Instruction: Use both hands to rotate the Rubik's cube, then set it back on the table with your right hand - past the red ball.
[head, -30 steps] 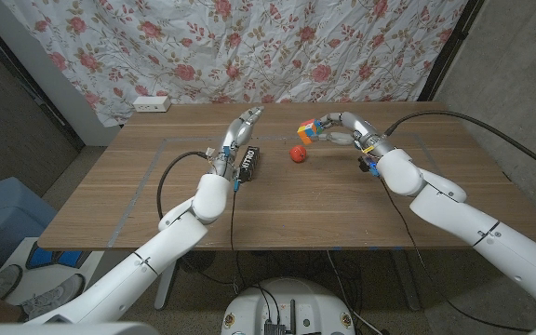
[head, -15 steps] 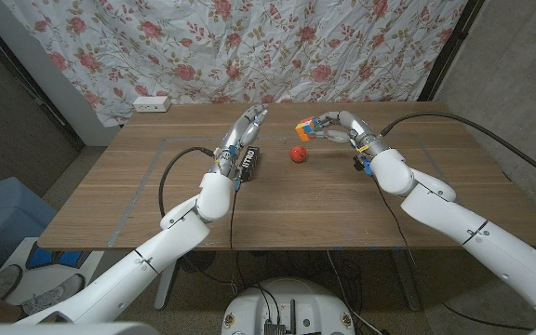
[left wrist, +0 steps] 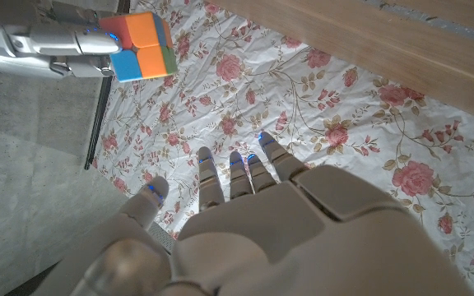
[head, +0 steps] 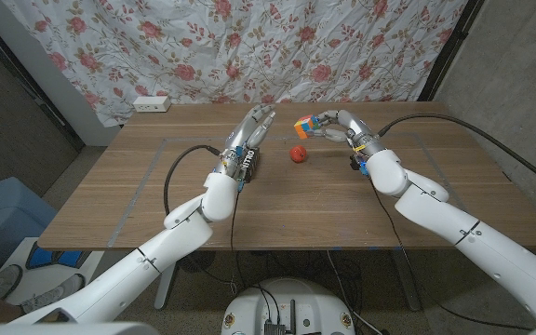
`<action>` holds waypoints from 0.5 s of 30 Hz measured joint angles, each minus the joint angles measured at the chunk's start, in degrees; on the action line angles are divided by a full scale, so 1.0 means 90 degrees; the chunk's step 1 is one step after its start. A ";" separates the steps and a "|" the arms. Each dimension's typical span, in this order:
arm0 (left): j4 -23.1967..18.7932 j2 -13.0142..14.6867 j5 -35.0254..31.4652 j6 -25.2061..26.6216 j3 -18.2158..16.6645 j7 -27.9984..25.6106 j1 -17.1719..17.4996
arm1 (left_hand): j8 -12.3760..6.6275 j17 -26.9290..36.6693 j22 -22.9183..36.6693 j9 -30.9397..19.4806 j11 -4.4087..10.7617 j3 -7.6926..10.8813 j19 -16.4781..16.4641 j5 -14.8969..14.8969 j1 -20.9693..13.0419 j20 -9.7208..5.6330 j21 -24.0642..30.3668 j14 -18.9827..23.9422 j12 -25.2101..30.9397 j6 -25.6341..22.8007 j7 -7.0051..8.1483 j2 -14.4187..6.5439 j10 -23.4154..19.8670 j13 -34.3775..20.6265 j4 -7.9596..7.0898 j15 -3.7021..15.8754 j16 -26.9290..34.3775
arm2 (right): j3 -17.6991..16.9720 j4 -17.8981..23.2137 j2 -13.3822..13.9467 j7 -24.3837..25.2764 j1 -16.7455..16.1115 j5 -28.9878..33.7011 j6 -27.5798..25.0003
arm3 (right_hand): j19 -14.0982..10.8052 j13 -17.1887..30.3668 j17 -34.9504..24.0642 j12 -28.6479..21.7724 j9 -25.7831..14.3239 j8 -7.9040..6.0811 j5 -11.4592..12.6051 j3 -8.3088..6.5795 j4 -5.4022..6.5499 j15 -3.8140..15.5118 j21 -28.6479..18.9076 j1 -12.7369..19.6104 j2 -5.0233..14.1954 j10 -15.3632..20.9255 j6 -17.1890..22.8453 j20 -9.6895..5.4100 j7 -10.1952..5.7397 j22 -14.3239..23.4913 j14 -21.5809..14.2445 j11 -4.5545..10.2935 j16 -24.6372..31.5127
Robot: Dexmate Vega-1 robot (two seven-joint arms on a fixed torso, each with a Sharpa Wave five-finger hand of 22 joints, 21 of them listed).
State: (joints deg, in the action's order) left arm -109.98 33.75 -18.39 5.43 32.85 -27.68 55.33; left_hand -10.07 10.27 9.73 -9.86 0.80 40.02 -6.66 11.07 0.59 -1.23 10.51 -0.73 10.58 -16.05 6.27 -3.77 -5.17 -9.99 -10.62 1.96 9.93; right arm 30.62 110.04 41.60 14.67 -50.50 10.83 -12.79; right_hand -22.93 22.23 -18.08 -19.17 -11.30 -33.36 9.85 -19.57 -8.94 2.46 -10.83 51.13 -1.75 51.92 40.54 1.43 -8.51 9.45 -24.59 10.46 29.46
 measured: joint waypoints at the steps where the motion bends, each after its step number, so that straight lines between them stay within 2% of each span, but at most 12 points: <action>1: 0.0000 0.0000 -0.0042 0.0012 0.0023 0.0012 -0.0016 | 0.0017 0.0000 0.0000 0.0000 -0.0010 0.0000 0.0023 0.0000 0.0000 -0.0023 0.0000 -0.0014 0.0000 0.0010 0.0010 0.0000 0.0010 0.0000 0.0000 -0.0015 0.0000 | 0.0006 -0.0010 -0.0011 0.0023 0.0003 0.0000 0.0000 | 0.0000 0.0000 0.0000 0.0000 0.0000 0.0000 -0.0009 0.0007 -0.0007 0.0000 0.0000 0.0000 0.0000 0.0000 0.0000 0.0000 0.0000 0.0000 0.0000 0.0000 0.0000; 7: 0.0000 -0.0003 -0.0190 0.0089 0.0111 0.0077 -0.0081 | 0.0017 0.0000 0.0000 0.0000 0.0051 -0.0083 0.0255 0.0000 0.0000 -0.0028 -0.0039 -0.0208 -0.0024 0.0069 0.0069 0.0000 0.0209 0.0000 0.0005 -0.0005 0.0000 | 0.0033 -0.0062 -0.0059 0.0094 0.0021 -0.0005 0.0011 | 0.0000 -0.0001 0.0000 0.0001 -0.0002 0.0023 0.0014 0.0008 -0.0008 0.0000 0.0000 0.0000 0.0000 0.0034 0.0000 0.0000 0.0000 0.0000 0.0000 -0.0034 0.0024; 15: 0.0016 -0.0043 -0.0334 0.0211 0.0231 0.0173 -0.0163 | 0.0017 0.0028 0.0032 -0.0001 0.0116 -0.0243 0.0757 0.0045 0.0000 -0.0067 -0.0062 -0.0668 -0.0048 0.0182 0.0133 0.0000 0.0614 0.0000 -0.0027 0.0002 0.0000 | 0.0062 -0.0140 -0.0117 0.0170 0.0062 -0.0033 0.0103 | 0.0001 -0.0002 0.0000 -0.0019 -0.0002 0.0047 0.0014 0.0025 -0.0025 0.0025 0.0000 0.0000 0.0000 0.0034 0.0034 0.0001 0.0034 0.0000 -0.0024 -0.0034 0.0049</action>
State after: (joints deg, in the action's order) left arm -109.84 33.36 -21.40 7.33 34.92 -26.12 53.86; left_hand -9.92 10.53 10.02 -9.87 1.85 37.83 0.15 11.47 0.59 -1.84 9.95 -6.74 10.15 -14.41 7.47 -3.77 0.36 -9.99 -10.87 1.97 9.93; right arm 31.18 108.77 40.54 16.19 -49.94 10.53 -11.86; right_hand -22.92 22.21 -18.09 -19.34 -11.32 -32.94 9.97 -19.35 -9.17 2.68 -10.83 51.13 -1.75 52.23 40.86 1.43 -8.20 9.45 -24.81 10.16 29.90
